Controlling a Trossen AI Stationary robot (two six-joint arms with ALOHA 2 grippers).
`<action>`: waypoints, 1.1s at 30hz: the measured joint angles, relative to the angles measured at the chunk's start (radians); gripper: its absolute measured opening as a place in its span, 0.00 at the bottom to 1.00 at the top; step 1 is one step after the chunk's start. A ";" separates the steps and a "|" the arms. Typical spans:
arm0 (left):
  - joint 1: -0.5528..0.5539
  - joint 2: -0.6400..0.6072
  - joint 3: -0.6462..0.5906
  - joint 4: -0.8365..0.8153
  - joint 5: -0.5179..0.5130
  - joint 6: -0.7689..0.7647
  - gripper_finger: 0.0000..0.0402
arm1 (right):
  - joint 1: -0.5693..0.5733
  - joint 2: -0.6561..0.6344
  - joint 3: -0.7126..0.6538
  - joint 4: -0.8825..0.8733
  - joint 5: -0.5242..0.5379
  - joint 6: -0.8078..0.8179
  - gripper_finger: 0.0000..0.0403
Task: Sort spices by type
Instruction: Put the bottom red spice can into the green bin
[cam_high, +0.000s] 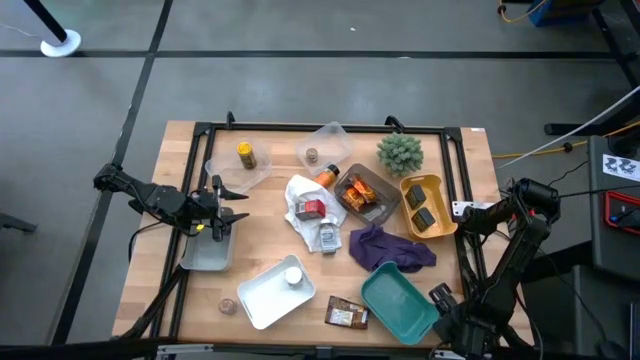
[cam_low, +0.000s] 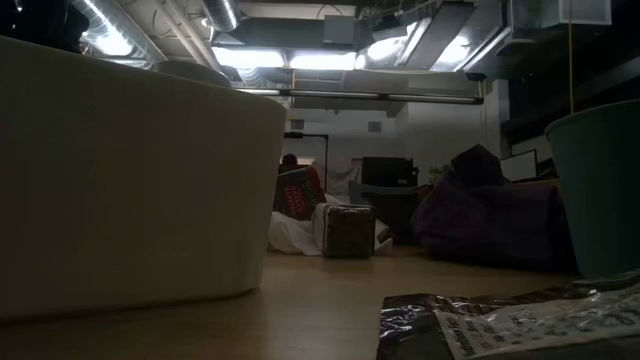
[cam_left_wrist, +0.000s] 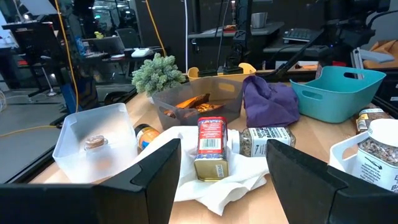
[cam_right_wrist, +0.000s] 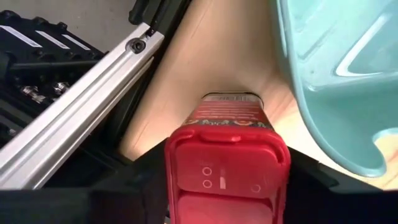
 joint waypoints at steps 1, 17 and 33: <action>0.000 0.000 0.000 0.000 0.000 0.000 0.56 | 0.000 0.000 0.000 0.000 0.000 0.000 0.54; 0.000 0.000 0.000 0.000 0.000 0.000 0.56 | 0.000 0.000 0.077 -0.082 0.027 0.000 0.54; 0.000 0.000 0.000 0.000 0.000 0.000 0.56 | 0.000 -0.005 0.128 -0.146 0.034 0.027 0.54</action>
